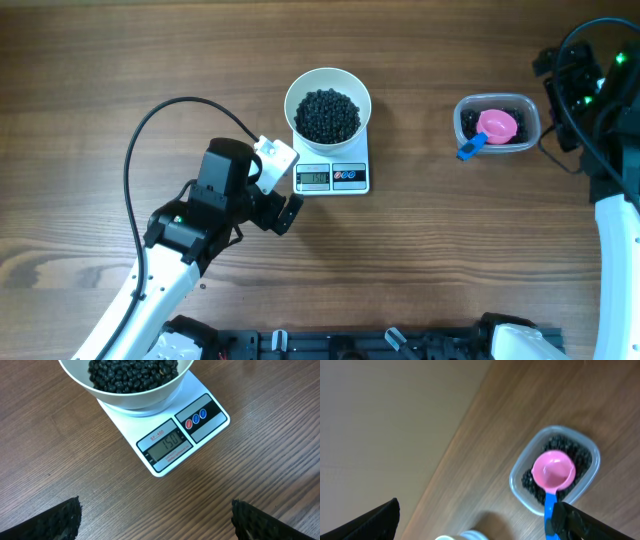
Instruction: Scoop item into bowl and weigh 150g on scale
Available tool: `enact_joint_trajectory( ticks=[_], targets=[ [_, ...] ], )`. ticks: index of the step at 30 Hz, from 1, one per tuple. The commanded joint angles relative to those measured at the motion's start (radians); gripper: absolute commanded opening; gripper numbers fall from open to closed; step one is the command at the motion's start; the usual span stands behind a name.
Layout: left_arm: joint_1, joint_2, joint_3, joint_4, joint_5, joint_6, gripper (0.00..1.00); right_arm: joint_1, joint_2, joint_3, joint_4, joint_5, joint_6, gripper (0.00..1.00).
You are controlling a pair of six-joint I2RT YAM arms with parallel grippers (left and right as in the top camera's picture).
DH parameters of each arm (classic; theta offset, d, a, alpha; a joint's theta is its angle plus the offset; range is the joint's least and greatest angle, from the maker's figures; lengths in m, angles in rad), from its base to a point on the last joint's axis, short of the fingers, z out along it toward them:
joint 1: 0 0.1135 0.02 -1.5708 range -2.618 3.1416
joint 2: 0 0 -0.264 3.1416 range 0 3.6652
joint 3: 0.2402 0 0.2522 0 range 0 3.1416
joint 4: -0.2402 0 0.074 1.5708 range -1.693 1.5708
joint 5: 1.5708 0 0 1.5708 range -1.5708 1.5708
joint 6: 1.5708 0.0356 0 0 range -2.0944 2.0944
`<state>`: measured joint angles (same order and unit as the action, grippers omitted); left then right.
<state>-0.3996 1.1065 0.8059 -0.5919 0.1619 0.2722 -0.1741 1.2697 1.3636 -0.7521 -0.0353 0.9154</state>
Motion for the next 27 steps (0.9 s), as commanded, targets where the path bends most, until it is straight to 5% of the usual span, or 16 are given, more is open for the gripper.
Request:
enact_joint_trajectory(
  ticks=[1, 7, 16, 27],
  targets=[
    [0.005, 0.003, -0.004, 0.0, 0.005, 0.009, 1.0, -0.003, -0.007, 0.003, 0.047, 0.096, -0.148, 1.0],
    [0.004, 0.003, -0.004, 0.0, 0.005, 0.008, 1.0, -0.003, -0.006, 0.003, 0.172, 0.151, -0.314, 1.0],
    [0.005, 0.003, -0.004, 0.0, 0.005, 0.009, 1.0, 0.0, -0.007, 0.003, 0.213, 0.2, -0.21, 1.0],
    [0.004, 0.003, -0.004, 0.0, 0.005, 0.009, 1.0, 0.07, -0.023, 0.002, 0.23, 0.333, -0.439, 1.0]
  ],
)
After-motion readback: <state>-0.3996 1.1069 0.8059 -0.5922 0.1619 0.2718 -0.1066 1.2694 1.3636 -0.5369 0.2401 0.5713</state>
